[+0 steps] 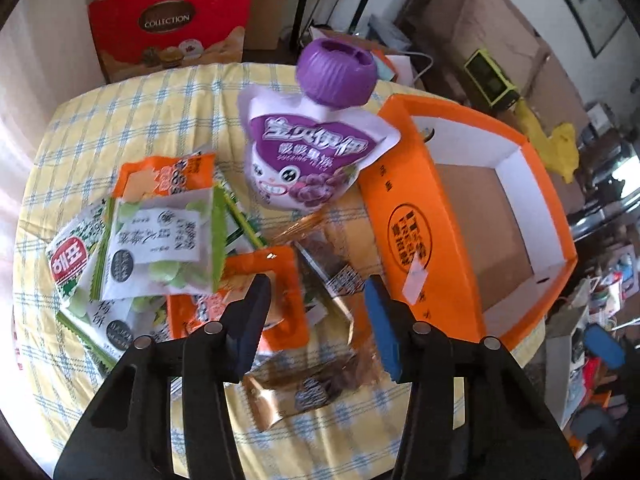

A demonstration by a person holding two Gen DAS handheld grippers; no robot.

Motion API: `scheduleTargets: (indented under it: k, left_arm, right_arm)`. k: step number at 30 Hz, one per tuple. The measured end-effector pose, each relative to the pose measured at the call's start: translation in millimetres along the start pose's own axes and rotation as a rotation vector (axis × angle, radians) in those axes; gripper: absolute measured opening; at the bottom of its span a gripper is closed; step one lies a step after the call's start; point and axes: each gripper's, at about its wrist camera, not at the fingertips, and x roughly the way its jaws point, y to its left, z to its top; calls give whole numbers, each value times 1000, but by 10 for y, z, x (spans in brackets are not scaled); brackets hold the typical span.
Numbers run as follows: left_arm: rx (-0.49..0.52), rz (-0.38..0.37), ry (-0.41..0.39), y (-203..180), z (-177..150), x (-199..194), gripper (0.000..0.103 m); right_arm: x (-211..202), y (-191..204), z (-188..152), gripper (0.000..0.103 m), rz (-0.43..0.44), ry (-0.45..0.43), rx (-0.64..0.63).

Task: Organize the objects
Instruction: 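Grasp a small brown jerky packet with the left gripper, then grasp another brown jerky packet with the right gripper while the left gripper holds its packet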

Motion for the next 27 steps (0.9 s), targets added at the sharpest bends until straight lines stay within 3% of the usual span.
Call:
scheduleTargets:
  k: [6,9,21,23,24,27]
  left_arm:
    - [-21,-1,23,-164,60,61,44]
    - [-31,21,49,-194,67,141,32]
    - [-63,56,89,-257,76,360,32]
    - [-67,59,79,-243,61,367,28]
    - [-71,65,79,-232,61,372,21]
    - [-114,37,74,-147,58,360,19]
  right_arm:
    - [-14,-42,-6,88,-11,0,7]
    - [-31,-62,-5,88,-11,-2,12]
    - [-16,-62,-24,88,-11,1,12]
    - [-21,-54,-28,88,-12,1,6]
    - [-21,-42,-30,88,-10,0,2]
    - [-23,-27,-36,88,-7,-3,-2]
